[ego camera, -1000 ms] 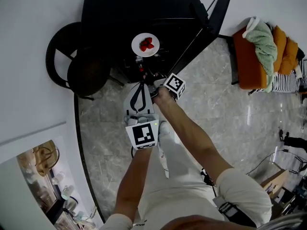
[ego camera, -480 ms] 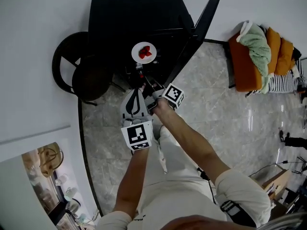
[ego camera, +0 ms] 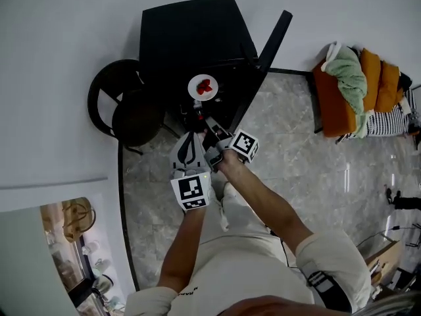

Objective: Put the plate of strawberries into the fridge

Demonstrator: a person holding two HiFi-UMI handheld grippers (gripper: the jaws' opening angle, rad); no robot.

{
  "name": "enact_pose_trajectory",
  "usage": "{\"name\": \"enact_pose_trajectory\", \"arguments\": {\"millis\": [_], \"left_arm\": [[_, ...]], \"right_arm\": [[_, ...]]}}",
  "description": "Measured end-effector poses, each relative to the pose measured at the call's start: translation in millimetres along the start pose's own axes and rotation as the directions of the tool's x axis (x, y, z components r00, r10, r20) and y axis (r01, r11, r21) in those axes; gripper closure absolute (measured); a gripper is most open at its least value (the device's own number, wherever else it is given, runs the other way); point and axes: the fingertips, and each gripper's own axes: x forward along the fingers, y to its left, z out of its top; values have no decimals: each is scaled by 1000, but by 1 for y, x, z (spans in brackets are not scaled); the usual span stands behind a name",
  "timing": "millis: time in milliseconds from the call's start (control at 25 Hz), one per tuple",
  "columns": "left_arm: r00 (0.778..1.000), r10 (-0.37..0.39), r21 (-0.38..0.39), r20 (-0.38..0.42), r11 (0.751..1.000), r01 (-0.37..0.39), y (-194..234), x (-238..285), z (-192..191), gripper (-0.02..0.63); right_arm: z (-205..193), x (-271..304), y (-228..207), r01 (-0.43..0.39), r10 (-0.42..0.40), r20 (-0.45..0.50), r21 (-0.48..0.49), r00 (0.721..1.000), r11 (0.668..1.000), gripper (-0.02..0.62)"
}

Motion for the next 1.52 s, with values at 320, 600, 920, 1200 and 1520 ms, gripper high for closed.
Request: {"name": "enact_pose_trajectory", "arguments": {"millis": [320, 600, 920, 1200, 1520], "left_arm": [[999, -22, 21, 23, 1000, 21, -14, -22, 39, 604], [997, -41, 38, 60, 999, 38, -18, -30, 74, 604], [993, -65, 55, 95, 997, 60, -25, -34, 96, 604], [991, -72, 82, 115, 995, 63, -26, -37, 106, 604], [991, -71, 79, 110, 995, 63, -19, -32, 108, 604]], "right_arm": [[-8, -15, 36, -24, 23, 26, 40, 999, 999, 584], [2, -20, 67, -27, 27, 39, 16, 999, 1000, 584], [2, -27, 89, -25, 25, 42, 22, 999, 999, 583], [5, -30, 106, -49, 48, 61, 13, 997, 999, 583], [0, -36, 117, -12, 11, -5, -172, 1000, 985, 583]]}}
